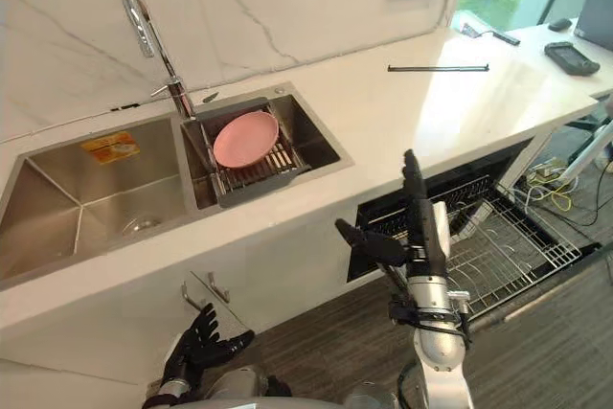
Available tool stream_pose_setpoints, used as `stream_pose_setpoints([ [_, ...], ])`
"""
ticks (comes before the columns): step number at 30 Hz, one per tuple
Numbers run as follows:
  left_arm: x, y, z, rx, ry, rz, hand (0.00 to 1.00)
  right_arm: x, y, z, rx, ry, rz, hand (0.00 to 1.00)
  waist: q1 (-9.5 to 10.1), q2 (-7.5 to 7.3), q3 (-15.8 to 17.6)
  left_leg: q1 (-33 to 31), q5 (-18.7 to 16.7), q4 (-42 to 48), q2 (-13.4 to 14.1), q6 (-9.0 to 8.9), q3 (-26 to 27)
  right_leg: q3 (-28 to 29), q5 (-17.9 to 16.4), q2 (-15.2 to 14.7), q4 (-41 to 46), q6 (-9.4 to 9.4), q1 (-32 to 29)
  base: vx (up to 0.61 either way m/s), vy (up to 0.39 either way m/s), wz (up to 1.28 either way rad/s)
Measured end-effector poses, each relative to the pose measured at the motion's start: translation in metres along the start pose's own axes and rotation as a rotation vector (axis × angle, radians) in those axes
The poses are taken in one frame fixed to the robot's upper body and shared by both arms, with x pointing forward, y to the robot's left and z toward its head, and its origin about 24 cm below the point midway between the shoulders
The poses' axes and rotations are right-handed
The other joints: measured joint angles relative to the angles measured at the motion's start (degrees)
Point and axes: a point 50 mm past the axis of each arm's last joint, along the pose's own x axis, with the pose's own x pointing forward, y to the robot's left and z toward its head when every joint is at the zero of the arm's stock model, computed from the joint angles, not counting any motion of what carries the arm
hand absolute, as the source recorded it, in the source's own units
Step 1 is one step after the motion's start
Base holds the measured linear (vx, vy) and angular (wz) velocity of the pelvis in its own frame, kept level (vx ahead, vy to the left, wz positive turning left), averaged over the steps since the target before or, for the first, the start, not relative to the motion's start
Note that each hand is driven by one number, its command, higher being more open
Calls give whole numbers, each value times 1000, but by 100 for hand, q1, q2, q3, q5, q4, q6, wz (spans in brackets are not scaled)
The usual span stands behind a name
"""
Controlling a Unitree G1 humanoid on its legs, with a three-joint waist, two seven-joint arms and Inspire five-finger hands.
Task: Walk over to the sink, pick up the cup, carry it to the dishwasher, place the cup inside the dishwasher, then close the dishwasher door
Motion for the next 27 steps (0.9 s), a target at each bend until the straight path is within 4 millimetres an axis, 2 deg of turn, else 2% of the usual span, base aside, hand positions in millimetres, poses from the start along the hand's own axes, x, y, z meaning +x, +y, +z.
stream_pose_setpoints([
  [2, -10, 6, -13, 57, 72, -18, 100, -1, 4, -3, -31, 10, 26, 100, 34, 11, 6, 380, 38, -369, -184, 75, -121, -22, -31, 100, 337, -9, -54, 328, 134, 4],
  [3, -17, 9, -22, 71, 115, -7, 100, -1, 5, -5, -48, 19, 31, 100, 38, 44, -1, 620, 56, -657, -243, 90, -322, -131, -110, 261, 247, -131, -114, 299, 107, 9],
  [6, -20, 13, -29, 87, 180, -8, 100, -1, -2, -5, -84, 17, 13, 100, -20, 68, -8, 961, 205, -1116, -194, -12, -791, -192, -323, 685, -475, -280, -549, 293, 38, 62],
  [7, -20, 12, -30, 92, 193, -13, 100, 0, -4, -5, -97, 17, 11, 100, -38, 88, 4, 1017, 229, -1139, -149, -52, -908, -104, -331, 801, -684, -297, -643, 300, -22, 92],
  [8, -21, 13, -34, 93, 218, -8, 100, 1, -6, -7, -106, 19, 6, 100, -62, 98, 8, 1093, 245, -1138, -52, -114, -1109, 117, -297, 1052, -1088, -330, -884, 382, -71, 91],
  [9, -22, 17, -36, 96, 236, -1, 100, 1, -6, -7, -105, 22, -6, 100, -49, 70, -8, 1154, 227, -1139, -17, -264, -1284, 245, 95, 1217, -1842, -357, -1008, 326, -78, 88],
  [10, -23, 20, -36, 103, 241, -1, 100, 1, -5, -7, -102, 20, -12, 100, -34, -9, -46, 1183, 204, -1132, -65, -342, -1337, 290, 634, 1253, -2383, -470, -1004, 408, -113, 94],
  [11, -24, 21, -40, 100, 268, 2, 100, 0, -8, -8, -113, 24, -19, 100, -56, 10, -102, 1239, 141, -978, -30, -454, -1478, 233, 1230, 1276, -2555, -556, -890, 335, -84, 72],
  [12, -26, 17, -45, 63, 287, 9, 100, 4, -9, -10, -141, 27, -6, 100, 22, 123, -131, 1036, 185, -603, 104, -582, -1497, 176, 1273, 1297, -2927, -576, -625, 306, -77, 66],
  [13, -27, 15, -47, 43, 290, 13, 100, 6, -9, -11, -167, 22, 2, 100, 48, 146, -127, 916, 151, -571, 184, -576, -1514, 99, 1353, 1312, -3166, -583, -502, 242, -81, 35],
  [14, -27, 14, -47, 39, 288, 12, 100, 8, -8, -11, -173, 22, 3, 100, 38, 183, -134, 914, 114, -732, 219, -579, -1513, 38, 1388, 1312, -3287, -580, -409, 153, -83, 38],
  [15, -27, 13, -46, 38, 285, 10, 100, 12, -8, -14, -175, 31, 2, 100, 52, 176, -127, 950, 173, -1262, 262, -691, -1496, -48, 1441, 1332, -3452, -581, -294, 143, -99, 32],
  [16, -26, 12, -46, 33, 276, 10, 100, 15, -7, -15, -180, 31, 6, 100, 103, 259, -145, 1007, 665, -1746, 352, -656, -1472, -77, 1452, 1404, -3512, -579, -245, 83, -66, 10],
  [17, -26, 13, -45, 37, 274, 8, 100, 16, -5, -16, -174, 37, 13, 100, 173, 225, -147, 1076, 752, -1813, 356, -662, -1436, -11, 1488, 1428, -3568, -568, -232, 49, -53, -5],
  [19, -26, 12, -44, 41, 264, 5, 100, 19, -3, -14, -174, 27, 32, 100, 192, 218, -150, 1053, 763, -1838, 384, -657, -1404, 23, 1614, 1475, -3794, -543, -172, -19, -13, -9],
  [27, -25, 10, -42, 71, 237, 2, 100, 18, -2, -16, -175, 48, 70, 100, 170, 244, -174, 1051, 901, -2032, 420, -718, -1361, 48, 1968, 1590, -4338, -569, 2, -64, -11, -4],
])
